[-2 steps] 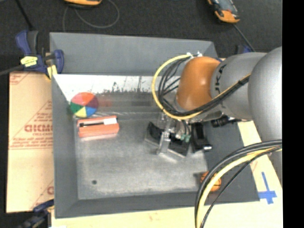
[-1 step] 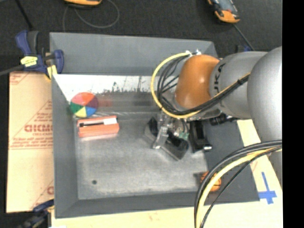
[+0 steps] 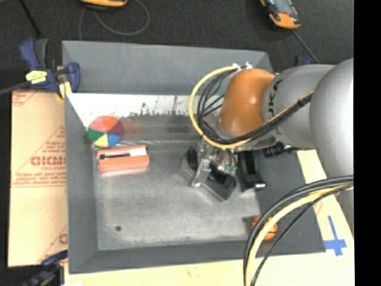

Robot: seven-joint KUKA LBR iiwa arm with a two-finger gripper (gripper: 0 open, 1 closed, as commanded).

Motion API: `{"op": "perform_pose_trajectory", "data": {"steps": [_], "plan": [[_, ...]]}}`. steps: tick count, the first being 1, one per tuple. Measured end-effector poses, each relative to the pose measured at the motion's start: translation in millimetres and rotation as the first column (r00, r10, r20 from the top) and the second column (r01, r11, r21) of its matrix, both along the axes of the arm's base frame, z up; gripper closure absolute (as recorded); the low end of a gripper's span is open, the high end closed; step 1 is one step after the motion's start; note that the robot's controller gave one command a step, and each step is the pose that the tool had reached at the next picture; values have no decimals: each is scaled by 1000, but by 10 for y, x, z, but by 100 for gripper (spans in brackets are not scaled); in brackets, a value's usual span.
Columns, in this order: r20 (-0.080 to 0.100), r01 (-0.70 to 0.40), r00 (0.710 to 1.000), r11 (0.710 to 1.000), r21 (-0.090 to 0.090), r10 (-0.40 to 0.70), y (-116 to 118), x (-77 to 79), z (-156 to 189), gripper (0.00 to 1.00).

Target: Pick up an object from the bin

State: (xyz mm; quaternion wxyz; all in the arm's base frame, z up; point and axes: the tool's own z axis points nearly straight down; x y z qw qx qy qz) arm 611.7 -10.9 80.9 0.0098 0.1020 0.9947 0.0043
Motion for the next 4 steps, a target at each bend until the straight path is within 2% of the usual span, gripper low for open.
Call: {"op": "perform_pose_trajectory", "data": {"steps": [1, 2, 3, 4], "plan": [[-29, -2, 1000, 1000, -3, 2, 179, -126, 254, 100], [-17, 2, 1000, 1000, -6, -2, 244, 54, 584, 0], [-17, 2, 1000, 1000, -6, -2, 243, 54, 584, 0], [-13, -33, 999, 999, -7, 32, -272, 118, 469, 0]]}}
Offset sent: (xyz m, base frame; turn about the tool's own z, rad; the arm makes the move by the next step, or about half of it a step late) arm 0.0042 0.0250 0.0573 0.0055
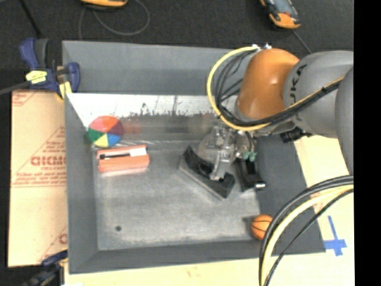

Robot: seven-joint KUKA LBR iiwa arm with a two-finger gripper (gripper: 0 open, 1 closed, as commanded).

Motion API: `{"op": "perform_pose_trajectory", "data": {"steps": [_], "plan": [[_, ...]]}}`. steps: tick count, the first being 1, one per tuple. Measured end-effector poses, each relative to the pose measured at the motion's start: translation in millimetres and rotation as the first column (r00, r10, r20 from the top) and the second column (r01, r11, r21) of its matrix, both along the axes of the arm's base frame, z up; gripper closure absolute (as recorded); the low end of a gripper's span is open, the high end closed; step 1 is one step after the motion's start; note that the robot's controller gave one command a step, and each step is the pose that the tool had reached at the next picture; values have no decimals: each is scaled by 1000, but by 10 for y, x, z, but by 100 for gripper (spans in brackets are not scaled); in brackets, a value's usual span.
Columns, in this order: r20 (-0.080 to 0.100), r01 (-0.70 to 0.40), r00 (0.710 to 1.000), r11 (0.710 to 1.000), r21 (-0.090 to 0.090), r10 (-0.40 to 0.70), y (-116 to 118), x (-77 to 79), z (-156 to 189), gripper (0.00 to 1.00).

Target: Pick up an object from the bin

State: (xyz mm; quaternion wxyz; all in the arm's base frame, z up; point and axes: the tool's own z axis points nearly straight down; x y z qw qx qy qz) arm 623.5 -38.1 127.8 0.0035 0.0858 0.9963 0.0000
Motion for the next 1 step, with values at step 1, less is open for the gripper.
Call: {"op": "perform_pose_trajectory", "data": {"steps": [1], "plan": [[-3, 35, 999, 999, 0, -35, -381, -202, -41, 0]]}}
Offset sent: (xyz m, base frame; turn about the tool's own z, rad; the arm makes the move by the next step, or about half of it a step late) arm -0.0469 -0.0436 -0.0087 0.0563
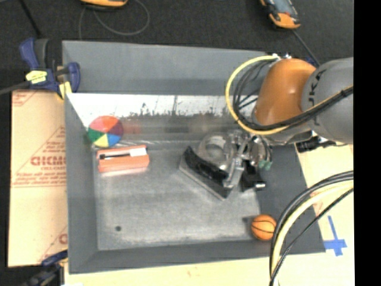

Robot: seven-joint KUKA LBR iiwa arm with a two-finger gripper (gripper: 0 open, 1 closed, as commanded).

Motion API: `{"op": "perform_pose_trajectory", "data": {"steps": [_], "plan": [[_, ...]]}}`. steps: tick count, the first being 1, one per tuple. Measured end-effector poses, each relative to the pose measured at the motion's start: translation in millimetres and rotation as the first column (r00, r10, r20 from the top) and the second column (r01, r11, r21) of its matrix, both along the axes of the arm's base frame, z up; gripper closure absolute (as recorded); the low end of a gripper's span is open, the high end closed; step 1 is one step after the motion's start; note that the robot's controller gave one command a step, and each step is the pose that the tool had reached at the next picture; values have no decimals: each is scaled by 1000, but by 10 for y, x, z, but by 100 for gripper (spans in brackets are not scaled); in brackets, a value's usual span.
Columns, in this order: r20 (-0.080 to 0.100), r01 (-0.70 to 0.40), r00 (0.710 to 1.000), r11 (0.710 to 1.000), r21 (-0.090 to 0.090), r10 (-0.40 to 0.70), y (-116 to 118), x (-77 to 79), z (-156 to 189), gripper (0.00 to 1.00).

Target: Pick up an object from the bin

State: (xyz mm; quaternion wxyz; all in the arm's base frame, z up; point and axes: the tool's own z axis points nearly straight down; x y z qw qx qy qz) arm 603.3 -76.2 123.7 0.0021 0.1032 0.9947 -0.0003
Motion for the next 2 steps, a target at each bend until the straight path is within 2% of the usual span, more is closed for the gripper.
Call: {"op": "perform_pose_trajectory", "data": {"steps": [1, 2], "plan": [[1, 13, 1000, 1000, 0, -13, -42, -183, -22, 0], [2, 50, 999, 999, 1, -50, 222, -21, -195, 0]]}}
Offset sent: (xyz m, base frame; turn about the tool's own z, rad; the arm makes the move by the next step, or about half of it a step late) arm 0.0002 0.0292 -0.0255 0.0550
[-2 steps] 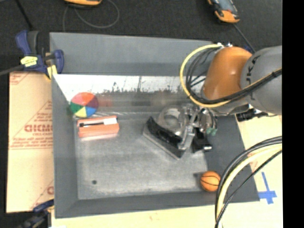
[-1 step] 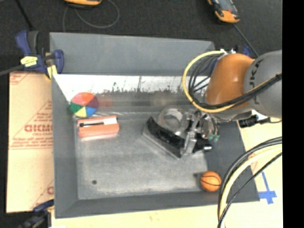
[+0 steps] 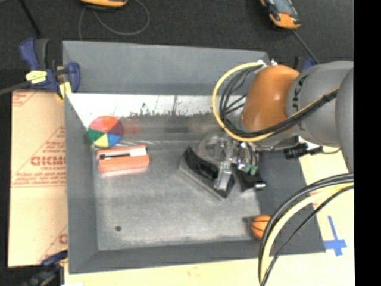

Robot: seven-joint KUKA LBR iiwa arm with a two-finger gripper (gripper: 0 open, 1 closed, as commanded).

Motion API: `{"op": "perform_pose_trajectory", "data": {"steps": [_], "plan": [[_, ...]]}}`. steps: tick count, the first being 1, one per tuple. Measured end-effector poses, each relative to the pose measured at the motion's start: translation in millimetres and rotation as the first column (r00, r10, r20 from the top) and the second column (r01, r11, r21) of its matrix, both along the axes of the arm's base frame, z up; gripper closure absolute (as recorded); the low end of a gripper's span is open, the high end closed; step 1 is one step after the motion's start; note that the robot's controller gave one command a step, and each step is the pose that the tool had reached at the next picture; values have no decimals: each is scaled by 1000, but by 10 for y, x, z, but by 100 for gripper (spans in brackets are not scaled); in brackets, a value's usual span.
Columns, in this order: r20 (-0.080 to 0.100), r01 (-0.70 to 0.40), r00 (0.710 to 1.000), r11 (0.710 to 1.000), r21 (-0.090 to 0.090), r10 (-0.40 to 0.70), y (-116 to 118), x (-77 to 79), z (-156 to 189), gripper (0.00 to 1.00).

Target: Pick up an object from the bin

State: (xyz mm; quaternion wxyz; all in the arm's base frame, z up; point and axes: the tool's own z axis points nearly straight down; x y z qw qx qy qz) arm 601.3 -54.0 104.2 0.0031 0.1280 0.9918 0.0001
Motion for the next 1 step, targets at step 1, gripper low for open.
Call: {"op": "perform_pose_trajectory", "data": {"steps": [1], "plan": [[-33, -163, 986, 987, 15, 163, 99, 119, -296, 100]]}}
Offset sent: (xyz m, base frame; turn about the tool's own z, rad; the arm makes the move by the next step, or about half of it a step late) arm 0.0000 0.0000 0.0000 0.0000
